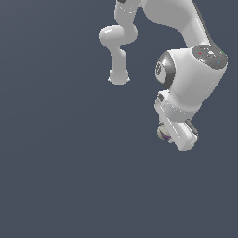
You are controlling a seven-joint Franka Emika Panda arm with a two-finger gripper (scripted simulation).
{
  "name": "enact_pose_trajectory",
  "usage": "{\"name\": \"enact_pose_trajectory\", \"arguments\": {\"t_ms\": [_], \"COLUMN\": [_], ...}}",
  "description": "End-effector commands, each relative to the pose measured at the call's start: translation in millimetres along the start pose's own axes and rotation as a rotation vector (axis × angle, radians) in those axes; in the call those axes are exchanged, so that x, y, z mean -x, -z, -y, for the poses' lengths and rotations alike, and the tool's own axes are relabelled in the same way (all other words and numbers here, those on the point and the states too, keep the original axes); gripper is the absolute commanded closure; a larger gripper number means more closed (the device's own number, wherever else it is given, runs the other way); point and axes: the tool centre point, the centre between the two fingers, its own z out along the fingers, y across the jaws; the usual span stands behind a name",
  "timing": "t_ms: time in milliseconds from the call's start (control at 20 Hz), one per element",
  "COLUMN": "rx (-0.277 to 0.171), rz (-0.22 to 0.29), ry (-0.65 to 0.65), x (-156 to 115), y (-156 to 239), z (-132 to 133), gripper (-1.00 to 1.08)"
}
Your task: Pick up the object and move it to a goal position.
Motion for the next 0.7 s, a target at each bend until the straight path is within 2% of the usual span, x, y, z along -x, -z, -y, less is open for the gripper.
{"name": "enact_pose_trajectory", "arguments": {"t_ms": [0,650], "rx": [0.0,0.0], "rz": [0.0,0.001], "ry": [0.0,0.0], "x": [6.5,20.9], "y": [16.1,49.2], "z": [7.4,25.1], "gripper": [1.08,1.08]}}
